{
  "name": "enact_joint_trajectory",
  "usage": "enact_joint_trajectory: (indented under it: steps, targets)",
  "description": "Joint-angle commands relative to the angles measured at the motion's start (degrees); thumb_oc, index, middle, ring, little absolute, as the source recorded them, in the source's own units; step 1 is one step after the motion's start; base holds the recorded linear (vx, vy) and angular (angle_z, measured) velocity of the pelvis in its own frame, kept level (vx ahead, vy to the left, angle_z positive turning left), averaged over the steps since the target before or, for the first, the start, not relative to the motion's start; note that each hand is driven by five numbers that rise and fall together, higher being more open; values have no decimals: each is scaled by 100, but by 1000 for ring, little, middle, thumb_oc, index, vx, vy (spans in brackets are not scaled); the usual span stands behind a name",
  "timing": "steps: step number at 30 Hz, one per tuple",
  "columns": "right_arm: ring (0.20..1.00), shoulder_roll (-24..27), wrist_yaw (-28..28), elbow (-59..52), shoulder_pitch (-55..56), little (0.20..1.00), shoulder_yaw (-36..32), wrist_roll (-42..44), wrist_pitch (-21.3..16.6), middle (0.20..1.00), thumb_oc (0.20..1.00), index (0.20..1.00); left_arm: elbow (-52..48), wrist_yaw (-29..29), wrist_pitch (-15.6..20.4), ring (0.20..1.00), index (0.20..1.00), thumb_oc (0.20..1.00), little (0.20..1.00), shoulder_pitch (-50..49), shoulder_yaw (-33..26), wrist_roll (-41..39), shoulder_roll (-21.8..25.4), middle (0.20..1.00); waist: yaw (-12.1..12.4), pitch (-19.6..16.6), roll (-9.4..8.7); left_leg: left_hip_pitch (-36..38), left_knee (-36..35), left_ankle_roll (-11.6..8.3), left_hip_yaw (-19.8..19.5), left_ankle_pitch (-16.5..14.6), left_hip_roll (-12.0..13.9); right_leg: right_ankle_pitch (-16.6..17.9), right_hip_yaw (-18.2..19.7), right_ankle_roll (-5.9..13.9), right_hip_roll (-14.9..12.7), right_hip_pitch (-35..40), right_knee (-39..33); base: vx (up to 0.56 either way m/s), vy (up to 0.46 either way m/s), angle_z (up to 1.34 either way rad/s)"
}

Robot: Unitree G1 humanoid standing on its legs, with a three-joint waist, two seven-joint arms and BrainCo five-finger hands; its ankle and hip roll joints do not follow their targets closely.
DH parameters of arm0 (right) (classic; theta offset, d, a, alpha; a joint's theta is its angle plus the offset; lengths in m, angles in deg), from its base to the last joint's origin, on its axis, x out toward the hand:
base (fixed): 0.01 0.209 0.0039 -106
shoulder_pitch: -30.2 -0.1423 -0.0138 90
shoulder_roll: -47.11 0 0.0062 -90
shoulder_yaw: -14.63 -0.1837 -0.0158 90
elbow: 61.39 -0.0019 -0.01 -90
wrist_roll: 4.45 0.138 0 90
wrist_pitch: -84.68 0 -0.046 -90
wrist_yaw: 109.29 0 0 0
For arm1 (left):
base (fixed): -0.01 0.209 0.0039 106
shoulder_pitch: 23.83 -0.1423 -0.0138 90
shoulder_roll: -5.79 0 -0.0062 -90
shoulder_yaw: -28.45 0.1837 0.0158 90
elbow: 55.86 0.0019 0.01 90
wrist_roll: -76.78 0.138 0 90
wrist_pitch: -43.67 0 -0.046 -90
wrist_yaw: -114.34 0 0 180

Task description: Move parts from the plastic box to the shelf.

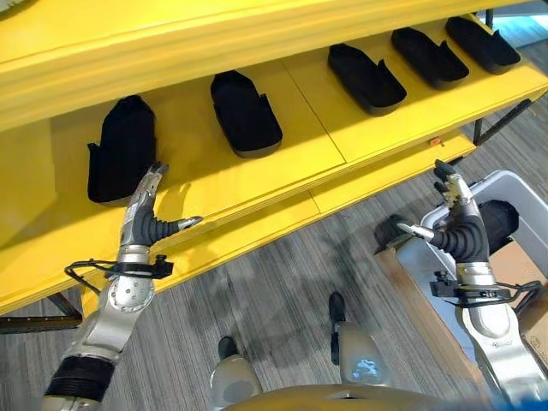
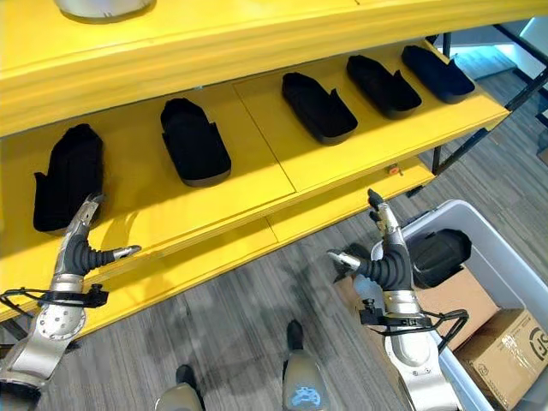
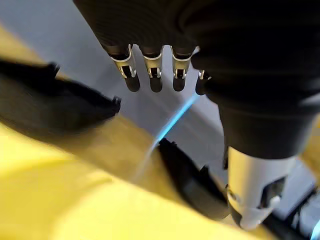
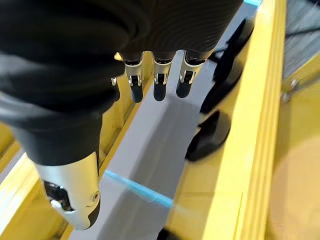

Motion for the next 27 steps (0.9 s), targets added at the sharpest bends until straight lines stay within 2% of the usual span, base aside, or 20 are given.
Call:
enact_joint_trajectory:
  steps: [1, 5, 7, 11, 13, 16, 19, 27]
  targets:
    - [1000, 6, -194, -192, -624, 1000, -264, 125, -553, 1000, 1000, 1000, 166, -604, -68, 1000, 1000, 1000, 1000, 178, -162, 898, 365, 1000, 159, 222, -96, -5, 204, 225, -366, 309, 133, -221, 93, 335, -356, 89, 823, 0, 0, 0]
    - [1000, 7, -276, -151, -598, 1000, -364, 68, -489, 1000, 1000, 1000, 112, -637, -174, 1000, 1000, 1000, 1000, 176, -300, 1142, 510, 1000, 155, 284, -125, 6, 239, 213, -339, 284, 142, -210, 131, 335, -350, 84, 828, 0, 0, 0]
    - [1000, 15, -304, -130, -631, 1000, -335, 33, -475, 1000, 1000, 1000, 471, -677, -294, 1000, 1000, 1000, 1000, 413, -213, 1124, 476, 1000, 135, 339, -149, -17, 279, 204, -337, 277, 142, -198, 145, 333, -355, 61, 844, 0, 0, 0]
    - [1000, -19, -331, -149, -618, 1000, -295, -101, -393, 1000, 1000, 1000, 579, -803, -403, 1000, 1000, 1000, 1000, 797, -298, 953, 310, 1000, 132, 413, -213, -96, 363, 183, -387, 259, 138, -198, 134, 314, -372, 60, 866, 0, 0, 0]
    - [1000, -37, -336, -175, -635, 1000, -236, -119, -353, 1000, 1000, 1000, 748, -815, -417, 1000, 1000, 1000, 1000, 1125, -274, 524, 87, 1000, 106, 418, -242, -144, 390, 174, -397, 261, 147, -196, 145, 299, -359, 36, 876, 0, 0, 0]
    - [1000, -63, -353, -197, -642, 1000, -165, -122, -269, 1000, 1000, 1000, 1033, -807, -185, 1000, 1000, 1000, 1000, 1592, -358, -746, -400, 1000, 44, 415, -287, -174, 436, 165, -376, 252, 163, -185, 176, 289, -335, -4, 897, 0, 0, 0]
    - [1000, -87, -369, -191, -655, 1000, -85, -102, -257, 1000, 1000, 1000, 1333, -994, -106, 1000, 1000, 1000, 1000, 2009, -370, -1488, -624, 1000, -5, 402, -329, -213, 483, 147, -363, 252, 194, -168, 212, 282, -298, -38, 888, 0, -1, -3]
    - [1000, -38, -427, -125, -685, 1000, 4, -121, -205, 1000, 1000, 1000, 1807, -1223, -12, 1000, 1000, 1000, 1000, 2441, -482, -2319, -764, 1000, -48, 363, -373, -298, 533, 123, -363, 256, 230, -152, 245, 273, -259, -109, 902, 4, -2, -3]
